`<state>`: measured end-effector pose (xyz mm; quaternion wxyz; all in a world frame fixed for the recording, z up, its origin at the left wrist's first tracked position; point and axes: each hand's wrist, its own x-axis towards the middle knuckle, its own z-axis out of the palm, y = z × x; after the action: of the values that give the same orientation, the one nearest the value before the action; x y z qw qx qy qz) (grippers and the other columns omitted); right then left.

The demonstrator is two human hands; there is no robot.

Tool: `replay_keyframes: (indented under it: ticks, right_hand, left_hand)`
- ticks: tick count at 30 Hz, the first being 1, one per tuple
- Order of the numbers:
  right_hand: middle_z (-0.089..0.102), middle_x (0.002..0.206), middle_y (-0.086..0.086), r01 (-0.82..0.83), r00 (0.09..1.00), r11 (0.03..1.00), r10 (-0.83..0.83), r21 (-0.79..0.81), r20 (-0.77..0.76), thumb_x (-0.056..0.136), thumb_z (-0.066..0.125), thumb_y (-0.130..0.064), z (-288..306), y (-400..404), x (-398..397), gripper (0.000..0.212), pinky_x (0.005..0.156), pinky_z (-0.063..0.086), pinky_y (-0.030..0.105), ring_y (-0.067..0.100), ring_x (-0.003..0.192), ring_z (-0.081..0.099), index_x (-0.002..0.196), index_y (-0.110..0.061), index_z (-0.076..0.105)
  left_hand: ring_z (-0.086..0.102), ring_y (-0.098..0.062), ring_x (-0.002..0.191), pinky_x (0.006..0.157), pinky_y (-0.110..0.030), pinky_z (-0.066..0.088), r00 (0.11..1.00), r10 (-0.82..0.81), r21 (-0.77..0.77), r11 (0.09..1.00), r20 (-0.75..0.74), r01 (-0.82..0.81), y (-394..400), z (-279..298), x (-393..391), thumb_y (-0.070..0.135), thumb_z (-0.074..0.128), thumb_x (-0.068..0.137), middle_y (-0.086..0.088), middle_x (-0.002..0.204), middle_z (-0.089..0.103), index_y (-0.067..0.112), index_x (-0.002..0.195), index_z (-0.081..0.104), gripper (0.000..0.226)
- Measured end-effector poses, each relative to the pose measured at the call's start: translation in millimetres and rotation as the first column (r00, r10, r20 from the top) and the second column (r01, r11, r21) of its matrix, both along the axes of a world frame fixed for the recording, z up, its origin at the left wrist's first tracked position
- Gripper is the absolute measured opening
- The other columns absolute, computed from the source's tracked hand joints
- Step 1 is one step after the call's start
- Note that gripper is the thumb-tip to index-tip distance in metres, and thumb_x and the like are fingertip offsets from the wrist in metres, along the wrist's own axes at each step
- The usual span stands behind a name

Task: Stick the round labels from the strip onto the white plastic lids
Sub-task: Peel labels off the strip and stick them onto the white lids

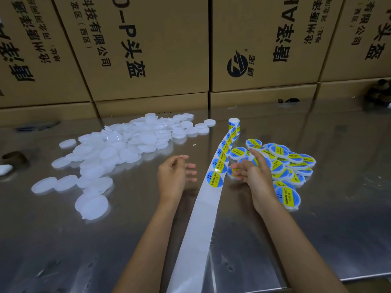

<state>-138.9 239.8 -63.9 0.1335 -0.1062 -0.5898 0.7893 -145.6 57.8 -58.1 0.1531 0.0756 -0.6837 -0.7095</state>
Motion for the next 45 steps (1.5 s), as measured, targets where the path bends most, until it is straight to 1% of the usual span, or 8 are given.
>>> replay_keyframes:
  ticks: [5, 9, 15, 20, 27, 30, 37, 45]
  right_hand:
    - [0.071, 0.074, 0.004, -0.023, 1.0, 0.943, 0.022, 0.332, 0.008, 0.091, 0.05, -0.003, -11, -17, -3, 0.031, 0.076, 0.051, 0.036, 0.027, 0.082, 0.068, 0.118, -0.017, 0.059]
    - [0.073, 0.078, 0.006, -0.03, 0.999, 0.887, 0.038, 0.461, -0.009, 0.09, 0.054, -0.005, -17, -20, -4, 0.022, 0.081, 0.053, 0.038, 0.027, 0.088, 0.069, 0.106, -0.018, 0.063]
    - [0.072, 0.08, 0.011, -0.018, 0.999, 0.879, 0.03, 0.477, -0.017, 0.088, 0.053, -0.003, -19, -19, -5, 0.019, 0.064, 0.047, 0.027, 0.025, 0.077, 0.066, 0.098, -0.014, 0.065]
    - [0.07, 0.086, 0.009, 0.006, 0.999, 0.821, 0.021, 0.571, -0.041, 0.09, 0.055, -0.006, -20, -21, -3, 0.017, 0.078, 0.052, 0.034, 0.023, 0.086, 0.066, 0.102, -0.013, 0.065]
    - [0.063, 0.115, -0.001, 0.034, 0.977, 0.437, 0.175, 0.899, -0.121, 0.084, 0.066, -0.013, -29, -24, -1, 0.032, 0.096, 0.037, 0.027, 0.02, 0.113, 0.049, 0.117, -0.015, 0.065]
    - [0.062, 0.121, -0.005, 0.013, 0.98, 0.346, 0.184, 0.938, -0.081, 0.084, 0.068, -0.021, -31, -23, -2, 0.037, 0.1, 0.034, 0.03, 0.02, 0.118, 0.047, 0.121, -0.02, 0.063]
    - [0.062, 0.111, -0.014, 0.02, 0.987, 0.349, 0.144, 0.937, -0.075, 0.081, 0.071, -0.03, -29, -23, -2, 0.042, 0.101, 0.024, 0.024, 0.013, 0.118, 0.048, 0.122, -0.028, 0.062]
    - [0.066, 0.1, -0.015, 0.093, 0.98, 0.309, 0.14, 0.946, -0.142, 0.078, 0.073, -0.037, -28, -19, 2, 0.024, 0.106, 0.025, 0.025, 0.009, 0.111, 0.052, 0.1, -0.028, 0.072]
  left_hand:
    - [0.067, -0.03, 0.099, 0.09, -0.043, 0.054, 0.967, 0.243, -0.437, 0.864, -0.078, -0.252, -46, 1, 9, 0.012, 0.05, 0.097, -0.009, 0.098, 0.075, 0.015, 0.11, 0.07, 0.024]
    - [0.048, -0.043, 0.124, 0.103, -0.051, 0.039, 0.889, 0.455, -0.861, 0.469, 0.046, -0.195, -101, 2, 20, 0.011, 0.054, 0.092, -0.022, 0.131, 0.057, 0.011, 0.137, 0.052, 0.045]
    - [0.042, -0.045, 0.127, 0.107, -0.049, 0.036, 0.817, 0.539, -0.948, 0.317, 0.205, 0.029, -139, 2, 24, 0.018, 0.049, 0.098, -0.026, 0.135, 0.049, 0.004, 0.132, 0.056, 0.037]
    - [0.047, -0.043, 0.12, 0.102, -0.048, 0.04, 0.89, 0.449, -0.932, 0.349, 0.079, -0.094, -134, 0, 18, 0.01, 0.06, 0.094, -0.026, 0.124, 0.058, 0.003, 0.124, 0.068, 0.032]
    - [0.035, -0.04, 0.131, 0.1, -0.045, 0.04, 0.92, 0.334, -0.845, 0.534, 0.205, -0.005, -108, 2, 6, 0.017, 0.077, 0.084, -0.02, 0.131, 0.056, 0.013, 0.139, 0.052, 0.061]
    - [0.056, -0.038, 0.115, 0.091, -0.038, 0.045, 0.937, 0.273, -0.818, 0.575, 0.217, 0.022, -98, 8, -2, 0.017, 0.078, 0.083, -0.019, 0.113, 0.067, 0.004, 0.114, 0.067, 0.036]
    - [0.067, -0.013, 0.073, 0.064, -0.018, 0.053, 0.973, -0.123, -0.304, 0.936, 0.196, 0.179, -36, 20, -15, 0.004, 0.065, 0.092, -0.009, 0.1, 0.072, 0.0, 0.118, 0.069, 0.026]
    - [0.073, -0.017, 0.075, 0.074, -0.024, 0.061, 0.926, -0.346, -0.009, 0.936, 0.153, 0.352, 22, -1, -21, 0.002, 0.043, 0.105, -0.03, 0.115, 0.067, -0.005, 0.123, 0.053, 0.022]
